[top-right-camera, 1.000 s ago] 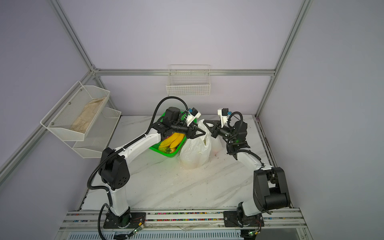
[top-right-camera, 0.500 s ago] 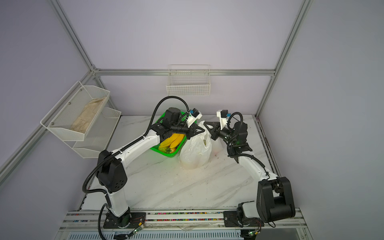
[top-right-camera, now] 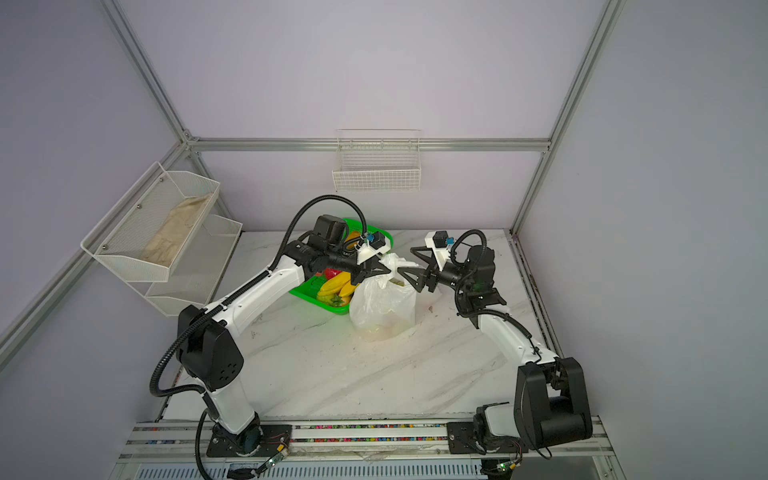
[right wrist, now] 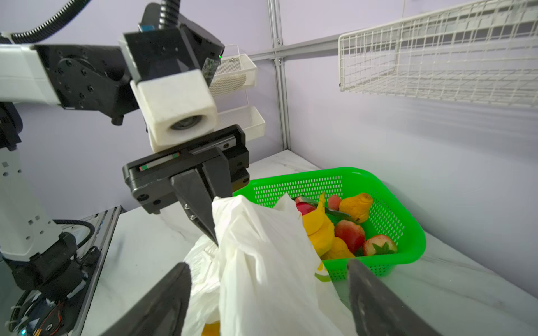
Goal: Place the fake fruits into the plastic bag and tie a complex knot
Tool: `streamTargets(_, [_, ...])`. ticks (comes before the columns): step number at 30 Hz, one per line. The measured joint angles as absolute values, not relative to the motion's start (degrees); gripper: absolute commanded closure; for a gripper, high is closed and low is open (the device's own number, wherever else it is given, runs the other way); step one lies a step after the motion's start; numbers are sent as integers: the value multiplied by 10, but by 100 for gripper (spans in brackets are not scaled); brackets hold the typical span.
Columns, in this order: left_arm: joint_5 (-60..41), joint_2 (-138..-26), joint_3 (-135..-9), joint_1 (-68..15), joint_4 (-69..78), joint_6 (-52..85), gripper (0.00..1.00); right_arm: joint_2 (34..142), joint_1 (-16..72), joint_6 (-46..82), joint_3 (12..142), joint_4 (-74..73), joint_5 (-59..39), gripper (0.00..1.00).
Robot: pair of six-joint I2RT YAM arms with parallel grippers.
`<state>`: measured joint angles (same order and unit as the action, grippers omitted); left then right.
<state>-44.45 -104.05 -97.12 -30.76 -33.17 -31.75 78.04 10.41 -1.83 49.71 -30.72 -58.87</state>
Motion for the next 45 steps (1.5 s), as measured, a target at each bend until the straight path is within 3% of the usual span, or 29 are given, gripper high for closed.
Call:
streamTargets(8, [-456, -1057, -994, -308, -383, -368, 100, 800, 117, -117, 543, -236, -589, 13])
streamTargets(19, [-452, -1062, -1019, -308, -417, -408, 100, 838, 124, -224, 613, -107, -629, 24])
streamTargets(28, [-430, -1075, -1034, -311, -422, -415, 100, 848, 134, -261, 630, -46, -634, 21])
streamTargets(38, [-423, -1075, -1034, -316, -423, -416, 100, 863, 140, -270, 634, -36, -630, 51])
streamTargets(41, [-414, -1075, -1034, -316, -423, -416, 100, 865, 142, -272, 635, -29, -629, 76])
streamTargets(43, [-408, -1075, -1034, -316, -423, -416, 100, 865, 142, -276, 635, -27, -627, 86])
streamTargets(45, [-399, -1075, -1034, -316, -423, -415, 91, 865, 145, -276, 635, -24, -623, 97])
